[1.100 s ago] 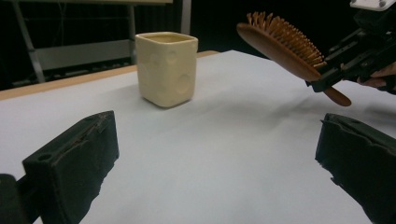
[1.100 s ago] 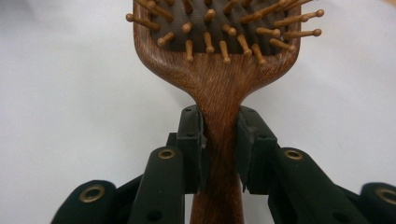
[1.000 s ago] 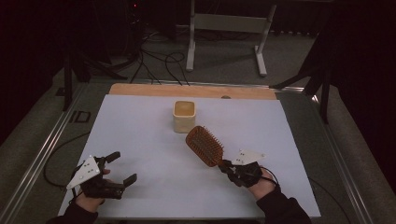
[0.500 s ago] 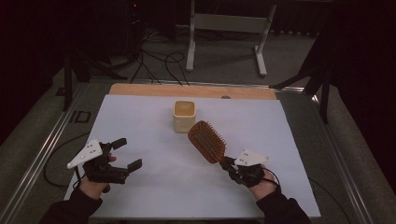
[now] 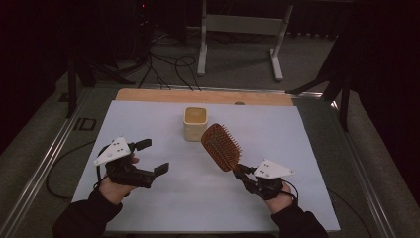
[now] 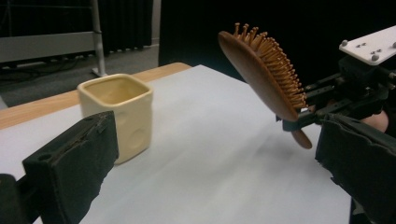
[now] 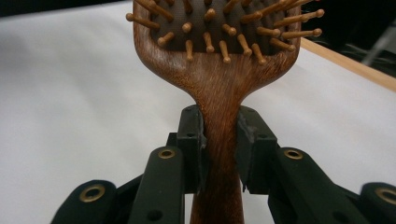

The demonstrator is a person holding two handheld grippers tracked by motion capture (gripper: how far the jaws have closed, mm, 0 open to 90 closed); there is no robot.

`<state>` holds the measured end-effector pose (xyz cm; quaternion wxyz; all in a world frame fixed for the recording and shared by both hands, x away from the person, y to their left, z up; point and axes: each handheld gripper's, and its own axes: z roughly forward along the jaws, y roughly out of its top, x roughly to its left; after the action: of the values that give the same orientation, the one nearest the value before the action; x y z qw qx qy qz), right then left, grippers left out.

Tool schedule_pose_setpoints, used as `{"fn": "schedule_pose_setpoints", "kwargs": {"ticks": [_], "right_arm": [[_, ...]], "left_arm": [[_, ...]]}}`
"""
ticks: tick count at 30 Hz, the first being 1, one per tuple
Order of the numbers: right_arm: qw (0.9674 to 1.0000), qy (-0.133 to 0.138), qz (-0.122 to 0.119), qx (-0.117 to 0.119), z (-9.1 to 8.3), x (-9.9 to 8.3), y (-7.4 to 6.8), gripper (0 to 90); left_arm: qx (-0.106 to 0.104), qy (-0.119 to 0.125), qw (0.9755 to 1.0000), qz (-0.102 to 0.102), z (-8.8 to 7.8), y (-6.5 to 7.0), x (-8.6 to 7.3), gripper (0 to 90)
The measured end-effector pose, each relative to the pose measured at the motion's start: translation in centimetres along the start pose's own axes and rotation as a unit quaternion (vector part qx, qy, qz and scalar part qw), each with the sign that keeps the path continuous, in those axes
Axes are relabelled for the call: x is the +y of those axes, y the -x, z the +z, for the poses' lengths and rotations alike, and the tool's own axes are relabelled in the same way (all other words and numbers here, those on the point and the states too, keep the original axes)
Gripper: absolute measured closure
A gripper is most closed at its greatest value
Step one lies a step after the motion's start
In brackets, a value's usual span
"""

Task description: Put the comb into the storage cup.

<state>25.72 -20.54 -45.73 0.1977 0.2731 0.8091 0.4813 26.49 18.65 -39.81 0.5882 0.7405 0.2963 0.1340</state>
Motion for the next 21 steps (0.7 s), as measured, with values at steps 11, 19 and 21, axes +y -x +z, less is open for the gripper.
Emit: {"fn": "schedule_pose_setpoints", "kwargs": {"ticks": [11, 19, 21], "right_arm": [[0.9999, 0.011, -0.001, 0.001, 0.1, 0.0, -0.4, 73.5], [0.9999, 0.012, -0.005, 0.000, 0.0, 0.1, -0.5, 73.5], [0.9999, 0.012, -0.008, -0.001, 0.0, 0.1, -0.5, 73.5]], "left_arm": [[-0.002, -0.020, 0.9998, -0.004, 3.1, 1.8, 2.3, 0.1], [-0.012, -0.026, 0.9994, -0.021, 5.3, 3.1, 4.0, 0.1], [-0.013, -0.026, 0.9992, -0.025, 5.7, 3.4, 4.4, 0.1]]}}
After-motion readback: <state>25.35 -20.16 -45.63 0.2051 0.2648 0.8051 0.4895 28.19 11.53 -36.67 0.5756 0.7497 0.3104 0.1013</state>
